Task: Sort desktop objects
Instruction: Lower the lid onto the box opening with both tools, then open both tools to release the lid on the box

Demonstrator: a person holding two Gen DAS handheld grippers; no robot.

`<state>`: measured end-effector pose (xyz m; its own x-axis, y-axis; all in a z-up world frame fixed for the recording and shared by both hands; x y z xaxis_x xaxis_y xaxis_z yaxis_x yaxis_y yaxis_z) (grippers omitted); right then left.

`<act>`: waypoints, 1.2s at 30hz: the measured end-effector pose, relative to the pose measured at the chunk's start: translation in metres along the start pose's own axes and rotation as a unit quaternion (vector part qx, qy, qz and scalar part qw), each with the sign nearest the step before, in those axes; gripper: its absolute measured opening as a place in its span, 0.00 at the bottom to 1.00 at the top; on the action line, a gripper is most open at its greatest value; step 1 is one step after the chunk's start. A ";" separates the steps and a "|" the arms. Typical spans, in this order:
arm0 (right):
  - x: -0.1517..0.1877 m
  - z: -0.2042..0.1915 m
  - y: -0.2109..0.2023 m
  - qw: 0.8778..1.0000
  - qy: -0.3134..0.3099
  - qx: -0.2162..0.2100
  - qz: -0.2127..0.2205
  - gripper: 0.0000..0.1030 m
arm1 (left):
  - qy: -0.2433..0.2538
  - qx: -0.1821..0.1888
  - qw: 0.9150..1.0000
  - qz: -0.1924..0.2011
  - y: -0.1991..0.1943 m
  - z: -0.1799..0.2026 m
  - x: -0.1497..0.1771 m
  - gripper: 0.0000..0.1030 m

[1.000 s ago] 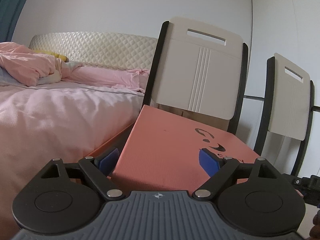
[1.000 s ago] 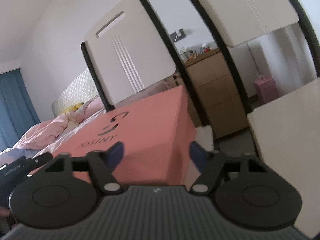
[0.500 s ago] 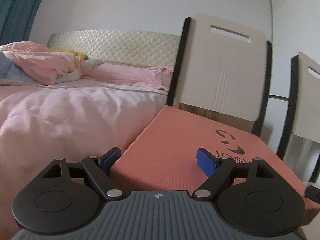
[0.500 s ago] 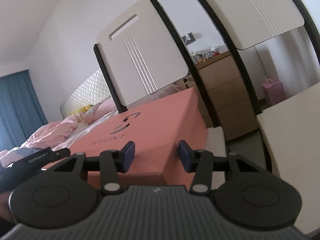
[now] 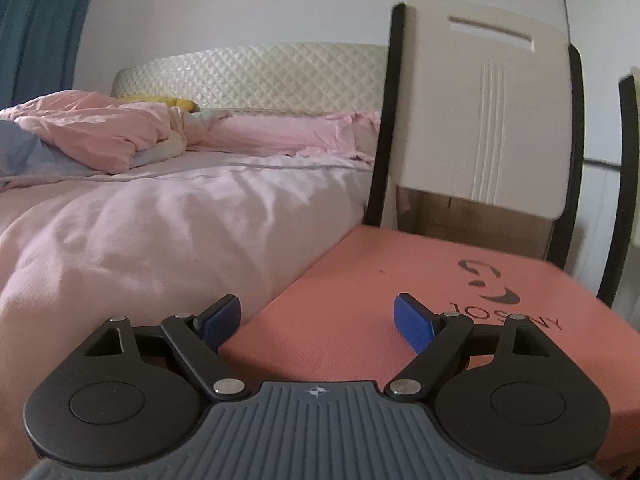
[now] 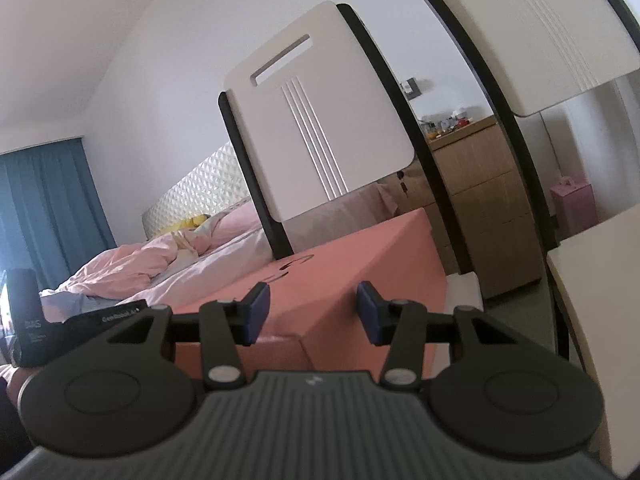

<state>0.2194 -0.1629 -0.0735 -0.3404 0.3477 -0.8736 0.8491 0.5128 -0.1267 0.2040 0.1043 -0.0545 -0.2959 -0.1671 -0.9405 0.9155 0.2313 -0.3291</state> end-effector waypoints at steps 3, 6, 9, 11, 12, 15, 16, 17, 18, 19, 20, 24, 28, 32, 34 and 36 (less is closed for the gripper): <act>0.001 0.005 0.000 1.000 0.012 -0.004 -0.014 0.47 | 0.033 0.008 0.999 -0.017 0.002 0.011 0.007 0.84; 0.002 0.007 0.000 1.000 0.015 -0.005 -0.021 0.47 | 0.054 0.033 0.998 -0.015 0.001 0.027 0.008 0.83; 0.004 0.007 0.001 1.000 0.006 -0.003 -0.028 0.46 | 0.069 0.066 0.995 -0.018 0.004 0.050 0.010 0.84; 0.005 0.007 0.004 0.999 -0.010 0.006 -0.035 0.44 | 0.069 0.068 0.995 -0.011 0.006 0.057 0.011 0.84; 0.006 0.007 0.005 0.999 -0.013 0.008 -0.037 0.43 | 0.071 0.070 0.995 -0.008 0.006 0.060 0.012 0.84; 0.008 0.009 0.007 0.999 -0.024 0.013 -0.043 0.42 | 0.072 0.083 0.994 -0.001 -0.001 0.063 0.015 0.86; 0.008 0.009 0.008 0.999 -0.027 0.014 -0.042 0.42 | 0.072 0.088 0.994 0.000 -0.003 0.063 0.015 0.88; 0.008 0.009 0.008 0.999 -0.029 0.016 -0.041 0.42 | 0.071 0.090 0.993 0.002 -0.006 0.063 0.016 0.89; 0.008 0.010 0.008 0.999 -0.030 0.016 -0.040 0.42 | 0.071 0.089 0.993 0.006 -0.009 0.061 0.017 0.89; 0.007 0.010 0.008 0.999 -0.031 0.019 -0.039 0.42 | 0.071 0.089 0.993 0.008 -0.013 0.060 0.019 0.91; 0.007 0.010 0.007 0.999 -0.033 0.021 -0.037 0.42 | 0.071 0.089 0.993 0.011 -0.017 0.059 0.020 0.91; 0.007 0.009 0.003 0.998 -0.042 0.031 -0.029 0.43 | 0.053 0.103 0.993 0.018 -0.035 0.054 0.024 0.93; 0.004 0.004 -0.011 0.995 -0.081 0.054 -0.004 0.44 | 0.039 0.105 0.993 0.028 -0.055 0.046 0.026 0.94; 0.004 -0.005 -0.029 0.991 -0.111 0.070 0.012 0.44 | 0.048 0.114 0.992 0.040 -0.076 0.047 0.029 0.96; 0.005 -0.009 -0.040 0.990 -0.117 0.076 0.014 0.44 | 0.058 0.118 0.990 0.043 -0.087 0.048 0.032 0.97; 0.010 -0.015 -0.053 0.989 -0.120 0.083 0.011 0.46 | 0.062 0.121 0.990 0.047 -0.100 0.047 0.034 0.97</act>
<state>0.1655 -0.1748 -0.0684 -0.2315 0.1503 -0.9612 0.9165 0.3649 -0.1637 0.1156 0.0303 -0.0494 -0.2245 -0.0333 -0.9739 0.9744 0.0023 -0.2247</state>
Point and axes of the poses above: each gripper's, at about its wrist camera, not at the fingertips, and y roughly the way its jaws point, z to its right, x to its underside, the point moved 10 cm from there along y, roughly the way its jaws point, and after that the axes turned 4 degrees about x, right-handed, at the moved point
